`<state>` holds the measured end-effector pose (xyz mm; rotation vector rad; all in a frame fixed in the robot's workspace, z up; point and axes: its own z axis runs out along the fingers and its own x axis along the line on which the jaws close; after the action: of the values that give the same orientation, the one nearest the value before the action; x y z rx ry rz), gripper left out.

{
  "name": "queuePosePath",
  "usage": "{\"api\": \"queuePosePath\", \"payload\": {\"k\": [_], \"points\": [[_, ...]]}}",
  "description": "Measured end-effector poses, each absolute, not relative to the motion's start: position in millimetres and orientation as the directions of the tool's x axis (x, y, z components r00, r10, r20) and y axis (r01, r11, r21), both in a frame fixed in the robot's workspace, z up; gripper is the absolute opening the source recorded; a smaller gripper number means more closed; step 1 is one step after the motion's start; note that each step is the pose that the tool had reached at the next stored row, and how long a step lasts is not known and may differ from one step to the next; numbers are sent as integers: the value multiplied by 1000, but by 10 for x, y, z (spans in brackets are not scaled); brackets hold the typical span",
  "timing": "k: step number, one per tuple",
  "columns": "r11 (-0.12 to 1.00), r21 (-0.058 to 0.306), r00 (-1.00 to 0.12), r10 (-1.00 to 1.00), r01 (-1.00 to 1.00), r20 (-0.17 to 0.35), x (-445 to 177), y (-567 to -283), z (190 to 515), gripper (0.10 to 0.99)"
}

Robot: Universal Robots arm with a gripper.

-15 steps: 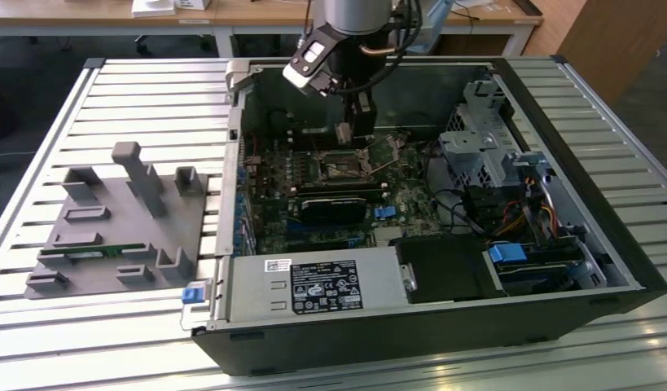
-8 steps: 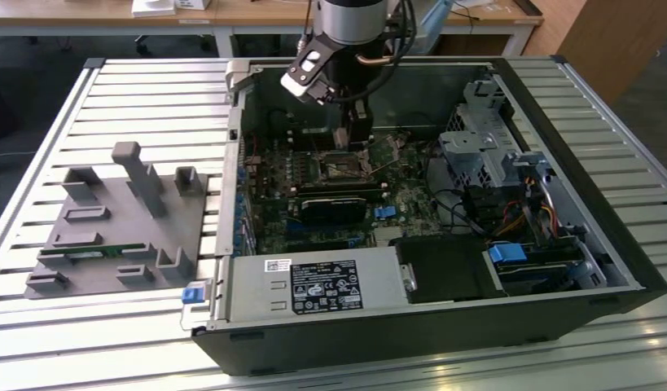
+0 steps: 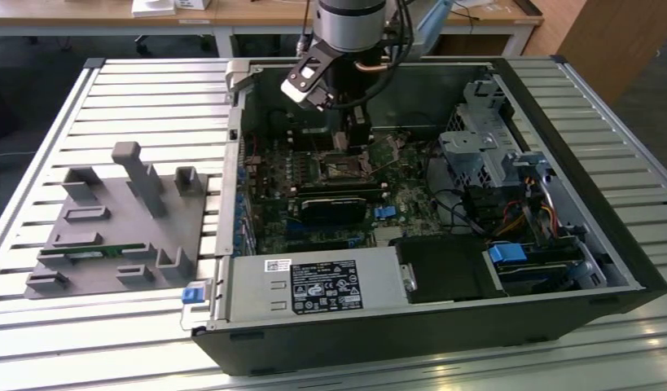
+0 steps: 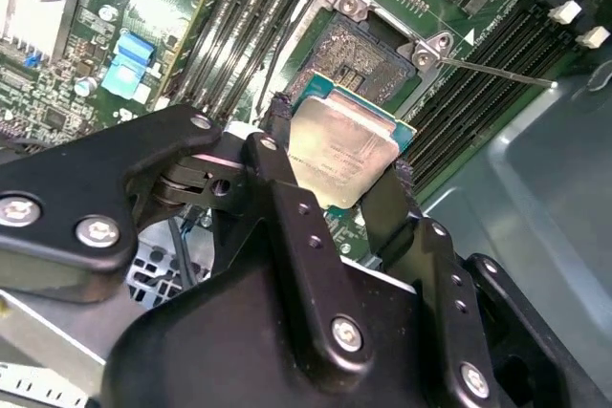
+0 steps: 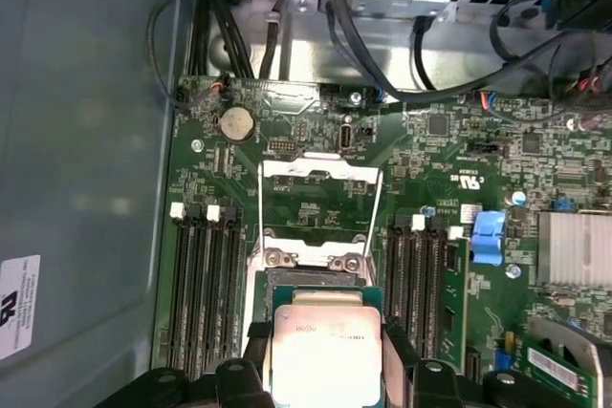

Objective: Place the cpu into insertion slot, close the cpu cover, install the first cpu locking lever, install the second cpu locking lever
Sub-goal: 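Place the cpu into insertion slot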

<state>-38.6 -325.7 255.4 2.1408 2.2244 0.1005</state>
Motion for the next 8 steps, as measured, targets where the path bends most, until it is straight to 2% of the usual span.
{"api": "queuePosePath", "payload": {"k": [8], "points": [[37,83,-37,999,996,7,-417,-3245,2477,541]]}}
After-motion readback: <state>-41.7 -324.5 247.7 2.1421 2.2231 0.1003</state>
